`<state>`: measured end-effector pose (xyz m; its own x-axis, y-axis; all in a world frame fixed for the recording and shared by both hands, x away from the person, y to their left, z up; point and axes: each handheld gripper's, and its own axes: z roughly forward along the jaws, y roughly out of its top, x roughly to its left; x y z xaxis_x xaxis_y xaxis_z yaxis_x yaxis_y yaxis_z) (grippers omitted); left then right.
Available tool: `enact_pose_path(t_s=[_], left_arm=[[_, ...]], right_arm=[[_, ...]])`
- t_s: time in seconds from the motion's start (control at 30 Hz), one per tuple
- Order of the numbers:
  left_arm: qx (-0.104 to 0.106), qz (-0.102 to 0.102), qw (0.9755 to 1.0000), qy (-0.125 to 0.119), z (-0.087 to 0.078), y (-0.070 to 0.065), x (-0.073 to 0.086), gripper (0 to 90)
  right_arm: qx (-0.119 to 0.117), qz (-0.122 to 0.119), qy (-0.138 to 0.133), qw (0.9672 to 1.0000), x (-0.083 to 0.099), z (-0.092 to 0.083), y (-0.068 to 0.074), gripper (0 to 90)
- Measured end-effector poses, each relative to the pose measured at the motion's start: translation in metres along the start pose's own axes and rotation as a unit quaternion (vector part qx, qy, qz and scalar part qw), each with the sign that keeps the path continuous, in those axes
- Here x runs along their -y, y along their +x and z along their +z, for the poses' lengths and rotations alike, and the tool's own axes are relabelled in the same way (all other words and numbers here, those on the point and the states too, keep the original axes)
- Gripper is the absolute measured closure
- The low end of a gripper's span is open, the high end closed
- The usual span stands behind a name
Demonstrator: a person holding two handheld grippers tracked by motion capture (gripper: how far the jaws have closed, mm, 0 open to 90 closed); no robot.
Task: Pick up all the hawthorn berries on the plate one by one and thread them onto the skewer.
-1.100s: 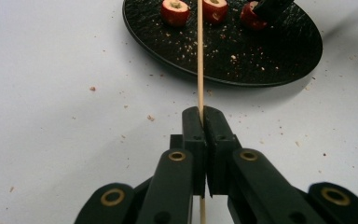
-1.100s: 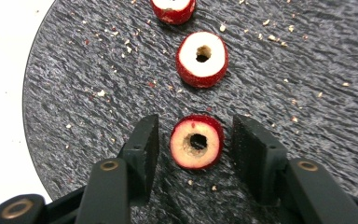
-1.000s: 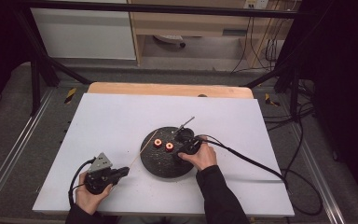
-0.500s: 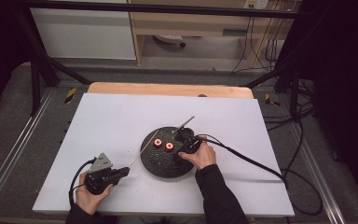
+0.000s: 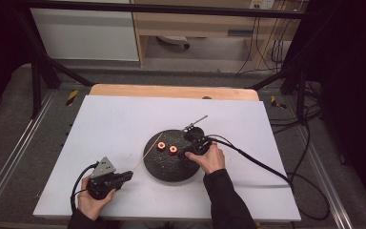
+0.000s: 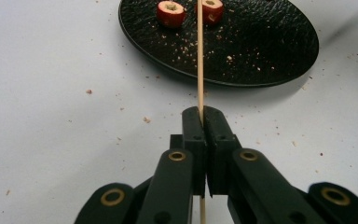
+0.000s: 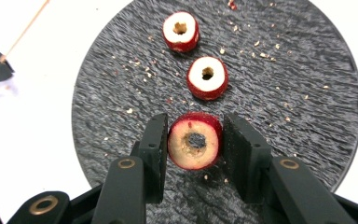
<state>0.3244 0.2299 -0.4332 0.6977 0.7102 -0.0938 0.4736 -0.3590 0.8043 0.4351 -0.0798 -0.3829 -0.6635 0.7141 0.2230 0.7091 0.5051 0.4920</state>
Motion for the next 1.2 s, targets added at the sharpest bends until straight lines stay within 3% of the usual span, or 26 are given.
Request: enact_pose_path(t_s=[0.33, 0.37, 0.4, 0.43, 0.47, 0.53, 0.63, 0.67, 0.7, 0.77, 0.8, 0.83, 1.13, 1.17, 1.2], left_arm=[[-0.002, 0.001, 1.0000, -0.003, 0.000, -0.002, 0.000, 88.0], [-0.001, 0.001, 1.0000, -0.004, 0.001, -0.002, 0.000, 88.0], [0.000, 0.000, 1.0000, -0.004, 0.001, -0.002, 0.000, 88.0], [0.000, 0.000, 1.0000, -0.004, 0.001, -0.002, 0.000, 88.0], [0.000, 0.000, 1.0000, -0.005, 0.001, -0.002, 0.000, 88.0], [0.000, 0.000, 1.0000, -0.006, 0.001, -0.003, 0.001, 88.0], [0.000, -0.002, 1.0000, -0.008, 0.001, -0.003, 0.001, 88.0], [0.000, -0.002, 1.0000, -0.008, 0.001, -0.003, 0.001, 88.0], [0.001, -0.003, 1.0000, -0.008, 0.001, -0.004, 0.001, 88.0], [0.000, -0.003, 1.0000, -0.009, 0.001, -0.004, 0.001, 88.0], [0.000, -0.004, 0.9999, -0.009, 0.001, -0.004, 0.001, 88.0], [-0.001, -0.005, 0.9999, -0.010, 0.001, -0.004, 0.001, 88.0], [-0.004, -0.009, 0.9998, -0.016, 0.000, -0.004, 0.001, 88.0], [-0.004, -0.009, 0.9998, -0.016, 0.000, -0.004, 0.001, 88.0], [-0.005, -0.011, 0.9998, -0.017, 0.000, -0.004, 0.001, 88.0]], right_arm=[[-0.026, 0.020, -0.061, 0.9976, 0.016, -0.015, -0.004, 62.2], [-0.031, 0.024, -0.083, 0.9958, 0.021, -0.015, -0.004, 62.2], [-0.031, 0.024, -0.083, 0.9958, 0.021, -0.015, -0.004, 62.2], [-0.041, 0.031, -0.106, 0.9930, 0.026, -0.016, -0.003, 62.2], [-0.041, 0.031, -0.106, 0.9930, 0.026, -0.016, -0.003, 62.2], [-0.048, 0.039, -0.140, 0.9882, 0.032, -0.015, -0.001, 62.3], [-0.058, 0.053, -0.170, 0.9823, 0.038, -0.013, 0.000, 62.3], [-0.058, 0.053, -0.170, 0.9823, 0.038, -0.013, 0.000, 62.3], [-0.060, 0.059, -0.178, 0.9804, 0.040, -0.012, 0.000, 62.3], [-0.070, 0.074, -0.208, 0.9727, 0.044, -0.007, 0.001, 62.3], [-0.070, 0.074, -0.208, 0.9727, 0.044, -0.007, 0.001, 62.3], [-0.078, 0.086, -0.233, 0.9654, 0.047, -0.005, 0.002, 62.4], [-0.090, 0.119, -0.307, 0.9400, 0.054, 0.008, 0.012, 62.4], [-0.090, 0.119, -0.307, 0.9400, 0.054, 0.008, 0.012, 62.4], [-0.095, 0.127, -0.324, 0.9328, 0.055, 0.011, 0.013, 62.4]])
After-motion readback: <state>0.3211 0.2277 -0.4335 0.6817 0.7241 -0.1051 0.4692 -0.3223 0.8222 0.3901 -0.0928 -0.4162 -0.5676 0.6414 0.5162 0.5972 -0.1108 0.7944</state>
